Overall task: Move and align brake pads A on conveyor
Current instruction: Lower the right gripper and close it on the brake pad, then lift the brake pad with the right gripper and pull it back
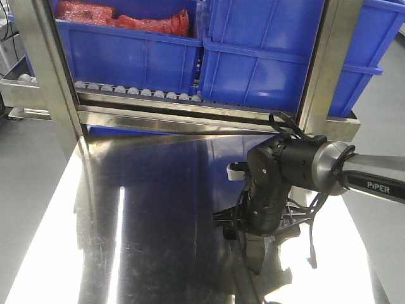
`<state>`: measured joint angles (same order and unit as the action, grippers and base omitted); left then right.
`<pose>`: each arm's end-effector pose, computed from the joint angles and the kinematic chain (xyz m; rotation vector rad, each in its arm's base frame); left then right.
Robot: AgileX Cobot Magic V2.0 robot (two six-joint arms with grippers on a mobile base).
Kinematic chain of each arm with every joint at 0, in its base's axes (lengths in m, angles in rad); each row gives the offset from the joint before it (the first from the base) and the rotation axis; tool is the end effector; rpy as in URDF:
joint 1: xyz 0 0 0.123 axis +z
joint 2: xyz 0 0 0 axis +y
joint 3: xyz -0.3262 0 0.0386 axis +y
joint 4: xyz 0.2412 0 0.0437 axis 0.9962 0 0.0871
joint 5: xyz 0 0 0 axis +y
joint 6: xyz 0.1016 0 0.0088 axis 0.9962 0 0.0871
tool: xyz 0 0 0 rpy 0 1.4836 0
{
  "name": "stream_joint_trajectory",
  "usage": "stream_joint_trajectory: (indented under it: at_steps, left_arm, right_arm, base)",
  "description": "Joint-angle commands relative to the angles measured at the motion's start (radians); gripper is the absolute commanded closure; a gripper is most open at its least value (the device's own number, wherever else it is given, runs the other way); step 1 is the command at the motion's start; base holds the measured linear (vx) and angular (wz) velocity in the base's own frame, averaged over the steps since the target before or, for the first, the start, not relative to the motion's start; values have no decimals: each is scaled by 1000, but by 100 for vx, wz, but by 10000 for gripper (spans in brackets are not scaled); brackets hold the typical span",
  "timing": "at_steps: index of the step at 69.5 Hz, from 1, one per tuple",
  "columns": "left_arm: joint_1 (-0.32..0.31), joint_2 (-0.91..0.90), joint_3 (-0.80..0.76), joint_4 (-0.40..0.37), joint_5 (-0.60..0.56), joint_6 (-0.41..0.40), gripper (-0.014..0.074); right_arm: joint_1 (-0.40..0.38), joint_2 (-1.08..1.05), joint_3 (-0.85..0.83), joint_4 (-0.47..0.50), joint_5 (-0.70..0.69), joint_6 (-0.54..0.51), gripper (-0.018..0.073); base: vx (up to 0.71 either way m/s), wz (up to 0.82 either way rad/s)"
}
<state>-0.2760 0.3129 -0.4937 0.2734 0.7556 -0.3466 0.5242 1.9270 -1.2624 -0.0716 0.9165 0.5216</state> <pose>0.0247 0.0127 0.3012 0.0163 2.0316 -0.0754 0.3272 0.1825 0.1994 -0.0670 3.0450 -0.0187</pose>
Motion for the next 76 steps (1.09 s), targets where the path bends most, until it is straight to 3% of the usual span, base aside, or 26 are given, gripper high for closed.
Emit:
stream_joint_trajectory:
  at_steps: [1, 12, 21, 26, 34, 54, 76]
  left_arm:
    - [0, 8, -28, 13, -86, -1, 602]
    - [0, 8, -28, 13, -86, -1, 602]
    - [0, 8, -28, 13, -86, -1, 602]
    - [0, 8, -28, 13, -86, -1, 602]
    - [0, 8, -28, 13, -86, -1, 602]
    - [0, 8, -28, 13, -86, -2, 602]
    - [0, 8, -28, 13, -86, -2, 602]
  right_arm:
    - [-1, -42, -26, -10, -22, 4, -14]
    - [-4, -42, -26, -11, -25, 4, 63]
    - [-4, -42, -26, -14, -24, 4, 195]
    - [-4, -42, -26, -14, -20, 3, 313]
    - [-4, -42, -26, -13, -18, -42, 578]
    - [-4, -97, -26, -18, -42, -65, 571]
    - [-7, -330, -26, -75, -114, -109, 571]
  base:
    - [0, 0]
    - [0, 0]
    - [0, 0]
    - [0, 0]
    - [0, 0]
    - [0, 0]
    - [0, 0]
